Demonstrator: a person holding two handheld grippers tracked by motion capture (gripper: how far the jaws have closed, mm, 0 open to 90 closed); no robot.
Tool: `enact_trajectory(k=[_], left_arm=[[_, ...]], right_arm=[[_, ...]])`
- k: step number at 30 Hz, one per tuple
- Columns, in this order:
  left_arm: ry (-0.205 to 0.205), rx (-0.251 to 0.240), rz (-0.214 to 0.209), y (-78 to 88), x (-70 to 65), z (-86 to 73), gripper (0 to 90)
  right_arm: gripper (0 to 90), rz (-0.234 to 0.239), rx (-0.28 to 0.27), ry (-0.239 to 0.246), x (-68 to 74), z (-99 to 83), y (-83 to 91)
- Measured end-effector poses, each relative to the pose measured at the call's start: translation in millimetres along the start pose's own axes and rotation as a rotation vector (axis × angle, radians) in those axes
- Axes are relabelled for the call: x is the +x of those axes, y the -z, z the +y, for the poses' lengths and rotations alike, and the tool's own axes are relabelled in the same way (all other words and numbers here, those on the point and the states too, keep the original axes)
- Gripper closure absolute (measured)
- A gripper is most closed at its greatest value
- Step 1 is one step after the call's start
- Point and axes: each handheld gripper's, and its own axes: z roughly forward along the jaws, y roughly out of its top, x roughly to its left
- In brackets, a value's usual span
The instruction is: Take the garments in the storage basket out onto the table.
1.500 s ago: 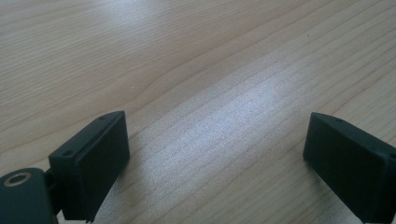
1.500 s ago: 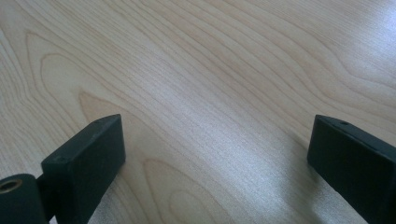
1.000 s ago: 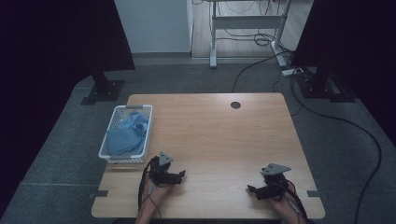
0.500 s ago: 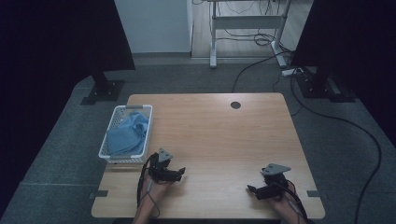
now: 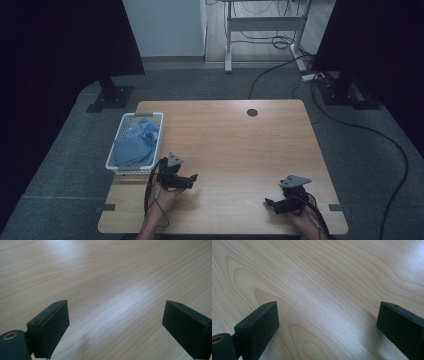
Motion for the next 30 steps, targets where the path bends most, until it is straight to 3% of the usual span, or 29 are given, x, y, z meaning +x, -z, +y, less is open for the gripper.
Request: enact_trajectory(k=[19, 30], left_arm=[[0.027, -0.007, 0.013, 10.2, 23.9, 23.7, 4.4], [0.034, -0.008, 0.054, 15.6, 40.8, 38.1, 1.9]], right_arm=[[4.3, 0.000, 0.000, 0.000, 0.0, 0.0, 0.0], [4.3, 0.000, 0.000, 0.000, 0.0, 0.0, 0.0]])
